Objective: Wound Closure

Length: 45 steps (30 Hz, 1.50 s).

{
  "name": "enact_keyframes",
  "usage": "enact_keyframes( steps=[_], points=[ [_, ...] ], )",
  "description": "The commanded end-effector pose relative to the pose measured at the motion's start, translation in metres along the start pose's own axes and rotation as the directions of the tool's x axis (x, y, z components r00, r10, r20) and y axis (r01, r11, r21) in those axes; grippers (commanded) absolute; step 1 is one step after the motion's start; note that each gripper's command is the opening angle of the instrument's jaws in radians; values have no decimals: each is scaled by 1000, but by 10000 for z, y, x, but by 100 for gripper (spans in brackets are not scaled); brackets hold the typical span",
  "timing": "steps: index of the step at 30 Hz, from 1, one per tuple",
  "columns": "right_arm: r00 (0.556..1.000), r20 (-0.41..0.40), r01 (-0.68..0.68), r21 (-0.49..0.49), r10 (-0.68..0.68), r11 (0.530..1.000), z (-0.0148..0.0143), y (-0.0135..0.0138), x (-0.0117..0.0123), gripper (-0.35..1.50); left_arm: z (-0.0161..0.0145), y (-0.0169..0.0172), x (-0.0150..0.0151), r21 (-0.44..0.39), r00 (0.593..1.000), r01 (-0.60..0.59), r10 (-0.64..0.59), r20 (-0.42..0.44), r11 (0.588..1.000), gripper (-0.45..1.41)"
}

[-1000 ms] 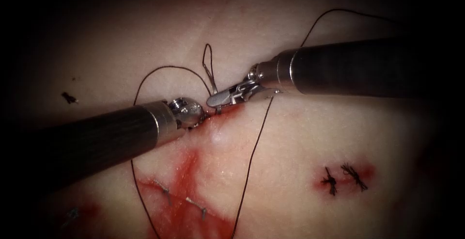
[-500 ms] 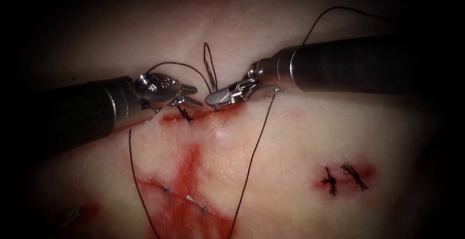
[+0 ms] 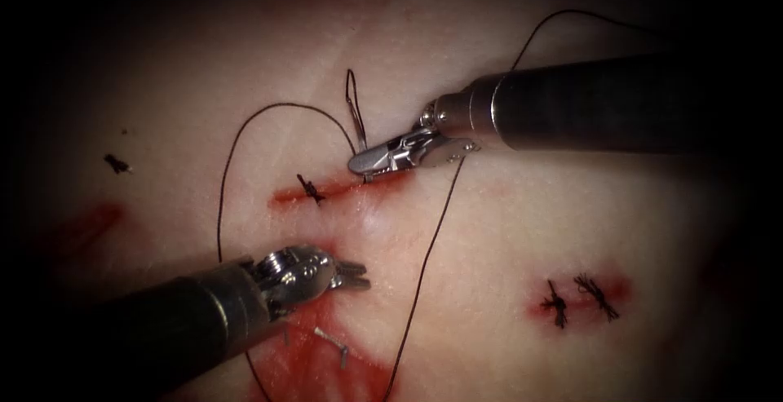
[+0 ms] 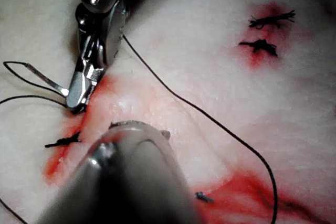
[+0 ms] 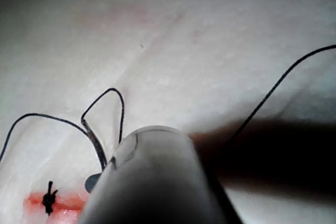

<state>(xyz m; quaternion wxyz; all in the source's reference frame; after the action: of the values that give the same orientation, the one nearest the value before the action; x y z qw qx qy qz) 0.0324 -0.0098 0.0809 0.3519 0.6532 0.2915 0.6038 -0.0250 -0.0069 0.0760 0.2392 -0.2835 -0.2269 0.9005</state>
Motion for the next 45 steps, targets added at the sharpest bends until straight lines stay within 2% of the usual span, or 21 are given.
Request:
enact_keyframes(
  steps=[1,7,16,31,41,45],
  points=[
    [1000,7,1,0,-1,1000,8,6,1,-35,12,-7,3,1,1000,-3,3,-1,1000,5],
    [1000,16,-7,-2,7,1000,10,10,-2,-35,38,-32,-2,-24,999,-27,27,-29,999,4],
    [996,52,-70,8,70,997,16,17,-13,-35,73,-71,-29,-51,998,-33,30,-53,998,4],
    [984,136,-125,56,117,991,20,18,-47,-35,62,-77,-43,-118,997,-53,46,-64,992,5],
    [975,169,-160,83,144,984,20,-4,-74,-35,60,-83,-46,-130,998,-44,36,-60,990,5],
    [972,182,-162,76,146,984,26,-5,-88,-35,60,-84,-46,-129,997,-46,39,-60,991,5]
  ],
)
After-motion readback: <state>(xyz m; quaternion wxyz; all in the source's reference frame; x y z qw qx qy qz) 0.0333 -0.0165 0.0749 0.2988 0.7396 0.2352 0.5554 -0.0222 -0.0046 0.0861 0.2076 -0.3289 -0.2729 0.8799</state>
